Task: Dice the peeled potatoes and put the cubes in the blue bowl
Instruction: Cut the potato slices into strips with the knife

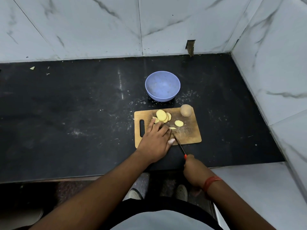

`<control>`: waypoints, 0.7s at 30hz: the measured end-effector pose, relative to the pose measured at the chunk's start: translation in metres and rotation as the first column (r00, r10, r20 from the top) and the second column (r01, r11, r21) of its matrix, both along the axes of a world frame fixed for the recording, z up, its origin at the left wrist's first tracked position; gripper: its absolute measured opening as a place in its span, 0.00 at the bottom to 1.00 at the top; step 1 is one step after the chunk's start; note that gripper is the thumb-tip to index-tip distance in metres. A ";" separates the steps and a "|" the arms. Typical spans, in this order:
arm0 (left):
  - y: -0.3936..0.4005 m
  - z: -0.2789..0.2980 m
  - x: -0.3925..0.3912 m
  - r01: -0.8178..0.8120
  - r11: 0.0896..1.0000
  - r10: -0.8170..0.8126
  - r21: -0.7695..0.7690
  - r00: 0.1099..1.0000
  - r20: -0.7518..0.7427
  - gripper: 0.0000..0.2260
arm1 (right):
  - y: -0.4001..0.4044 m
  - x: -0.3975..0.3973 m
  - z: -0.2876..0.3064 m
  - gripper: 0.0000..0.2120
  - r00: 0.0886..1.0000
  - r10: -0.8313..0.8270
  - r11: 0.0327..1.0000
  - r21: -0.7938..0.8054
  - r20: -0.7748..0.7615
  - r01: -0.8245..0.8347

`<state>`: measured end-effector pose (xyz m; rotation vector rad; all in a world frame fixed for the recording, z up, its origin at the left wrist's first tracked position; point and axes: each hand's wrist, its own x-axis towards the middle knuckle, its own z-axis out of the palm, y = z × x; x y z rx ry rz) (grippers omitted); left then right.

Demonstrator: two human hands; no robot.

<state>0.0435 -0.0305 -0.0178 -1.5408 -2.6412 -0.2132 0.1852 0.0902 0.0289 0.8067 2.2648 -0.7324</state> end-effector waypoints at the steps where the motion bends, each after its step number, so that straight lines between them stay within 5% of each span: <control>1: 0.000 0.000 0.000 -0.003 1.000 0.003 0.007 1.000 -0.002 0.25 | 0.006 0.004 0.003 0.09 1.000 -0.012 0.999 -0.045 -0.012 0.012; 4: 0.004 0.003 0.003 -0.003 1.000 0.003 0.031 1.000 -0.008 0.25 | 0.019 0.013 0.014 0.05 0.983 -0.168 0.964 -0.223 -0.078 0.147; 8: 0.020 0.005 0.006 0.073 0.997 -0.073 0.014 0.997 -0.011 0.25 | 0.035 0.017 0.036 0.05 0.866 -0.496 0.772 -0.489 -0.063 0.407; 21: 0.020 0.008 0.004 0.090 0.995 -0.093 -0.048 0.994 -0.063 0.20 | 0.060 0.017 0.027 0.07 0.896 -0.433 0.799 -0.503 -0.099 0.330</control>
